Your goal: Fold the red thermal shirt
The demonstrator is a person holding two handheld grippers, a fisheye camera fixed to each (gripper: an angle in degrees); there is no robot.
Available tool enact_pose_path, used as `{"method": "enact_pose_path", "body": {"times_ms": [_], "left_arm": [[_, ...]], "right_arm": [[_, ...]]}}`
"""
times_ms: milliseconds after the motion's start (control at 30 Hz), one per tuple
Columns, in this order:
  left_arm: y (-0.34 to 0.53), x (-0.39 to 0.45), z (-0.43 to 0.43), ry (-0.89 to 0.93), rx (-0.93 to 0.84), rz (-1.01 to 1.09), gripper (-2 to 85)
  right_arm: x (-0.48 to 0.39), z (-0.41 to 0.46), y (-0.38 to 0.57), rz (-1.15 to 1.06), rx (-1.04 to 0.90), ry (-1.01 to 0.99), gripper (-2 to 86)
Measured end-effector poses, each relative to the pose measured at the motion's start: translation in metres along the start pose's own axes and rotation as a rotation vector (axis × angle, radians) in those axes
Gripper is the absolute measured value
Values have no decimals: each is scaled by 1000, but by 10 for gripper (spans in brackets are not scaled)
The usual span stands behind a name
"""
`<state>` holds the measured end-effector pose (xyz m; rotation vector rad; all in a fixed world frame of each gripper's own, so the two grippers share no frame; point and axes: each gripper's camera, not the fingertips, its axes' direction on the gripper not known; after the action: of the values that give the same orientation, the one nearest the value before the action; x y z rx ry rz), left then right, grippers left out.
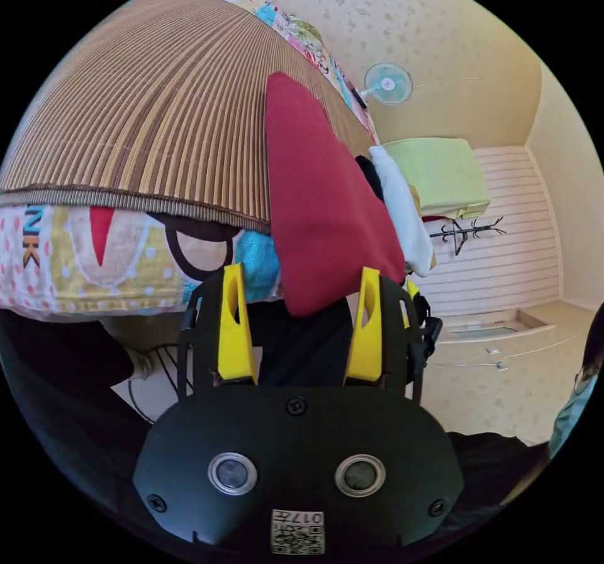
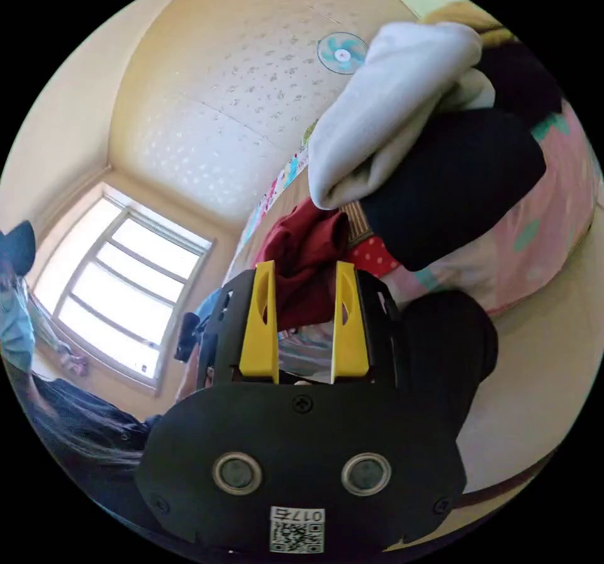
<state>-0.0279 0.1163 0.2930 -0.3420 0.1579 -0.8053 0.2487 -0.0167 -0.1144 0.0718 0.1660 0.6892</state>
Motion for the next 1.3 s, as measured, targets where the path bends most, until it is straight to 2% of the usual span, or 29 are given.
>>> {"method": "enact_pose_path", "body": {"times_ms": [33, 67, 200, 300, 400, 467, 533, 600, 633, 700, 833, 1033, 1100, 1167, 1200, 1300], "left_arm": [[-2, -2, 0, 33, -13, -5, 193], [-7, -10, 4, 142, -66, -26, 134], [-11, -32, 6, 350, -226, -107, 83], [3, -18, -20, 390, -241, -23, 75], [20, -4, -50, 415, -251, 34, 72], [27, 1, -70, 446, -248, 49, 71], [31, 6, -90, 465, -240, 68, 71], [34, 11, -129, 491, -186, 104, 70], [34, 11, -141, 505, -164, 112, 70], [35, 14, -192, 512, -88, 152, 71], [41, 20, -278, 507, 60, 247, 78], [92, 7, -433, 554, 457, 380, 123], [129, -4, -481, 443, 609, 372, 135], [156, -12, -504, 306, 686, 346, 136], [170, -19, -511, 231, 703, 312, 136], [193, -44, -511, 187, 677, 207, 135]], "right_arm": [[13, -6, -6, 59, -7, -78, 151], [19, -8, -8, 83, -12, -105, 156], [50, -16, -18, 204, -97, -138, 206], [65, -17, -25, 240, -180, -114, 248], [88, -27, -36, 313, -152, -310, 272], [98, -28, -45, 346, -177, -369, 284], [106, -14, -52, 369, -301, -410, 288], [106, 5, -50, 382, -440, -499, 262], [102, 16, -45, 378, -515, -613, 208], [93, 26, -36, 371, -573, -704, 141], [34, 31, -34, 197, -553, -836, 90], [-112, 86, -63, -134, -567, -905, 112], [-164, 116, -64, -215, -593, -948, 114], [-220, 144, -59, -326, -602, -999, 115], [-257, 161, -51, -400, -594, -1046, 116], [-341, 200, -19, -600, -496, -1182, 120]]}}
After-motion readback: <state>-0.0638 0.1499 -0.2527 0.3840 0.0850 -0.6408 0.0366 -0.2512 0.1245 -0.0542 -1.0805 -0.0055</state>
